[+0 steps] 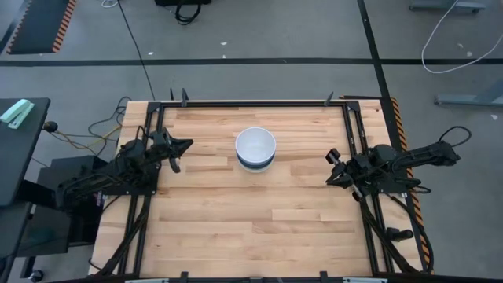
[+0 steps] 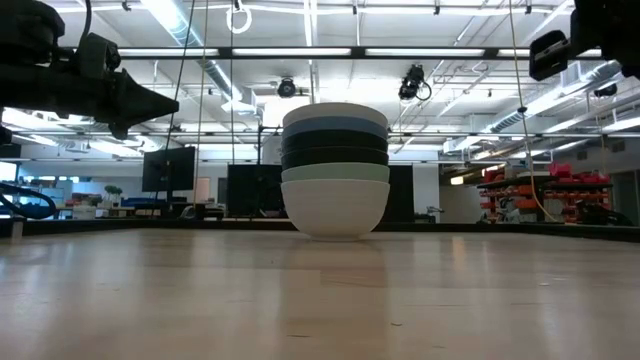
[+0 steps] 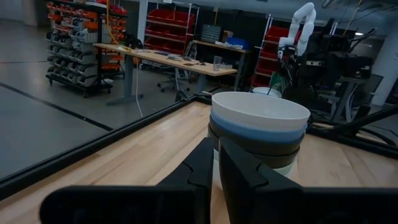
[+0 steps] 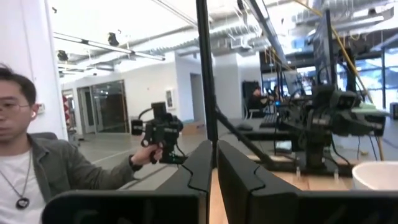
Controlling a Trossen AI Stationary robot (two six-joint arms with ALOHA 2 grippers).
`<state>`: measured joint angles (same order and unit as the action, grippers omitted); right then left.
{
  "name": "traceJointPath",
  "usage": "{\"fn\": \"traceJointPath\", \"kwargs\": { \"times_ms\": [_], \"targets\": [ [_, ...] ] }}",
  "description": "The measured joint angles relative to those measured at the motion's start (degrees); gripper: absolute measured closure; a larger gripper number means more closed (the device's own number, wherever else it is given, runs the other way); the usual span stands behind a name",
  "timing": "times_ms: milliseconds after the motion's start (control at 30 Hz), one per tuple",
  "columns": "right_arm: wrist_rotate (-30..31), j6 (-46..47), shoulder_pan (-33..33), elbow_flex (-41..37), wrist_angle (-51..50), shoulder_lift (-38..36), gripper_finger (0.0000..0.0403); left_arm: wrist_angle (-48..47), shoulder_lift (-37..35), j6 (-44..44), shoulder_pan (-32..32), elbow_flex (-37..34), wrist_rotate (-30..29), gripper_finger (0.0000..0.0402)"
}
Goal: Nest bowls inside each other
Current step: Return to Home Position
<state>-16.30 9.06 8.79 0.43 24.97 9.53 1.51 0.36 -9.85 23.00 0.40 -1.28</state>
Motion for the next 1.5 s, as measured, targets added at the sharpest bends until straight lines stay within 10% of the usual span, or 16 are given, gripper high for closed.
{"fn": "traceJointPath", "kwargs": {
  "times_ms": [1500],
  "targets": [
    [-7.9, 0.05, -12.86, 0.04, -13.24, -4.39, 0.037, 0.16, 0.0, 0.04, 0.02, -0.04, 0.04, 0.0377]
  ]
}}
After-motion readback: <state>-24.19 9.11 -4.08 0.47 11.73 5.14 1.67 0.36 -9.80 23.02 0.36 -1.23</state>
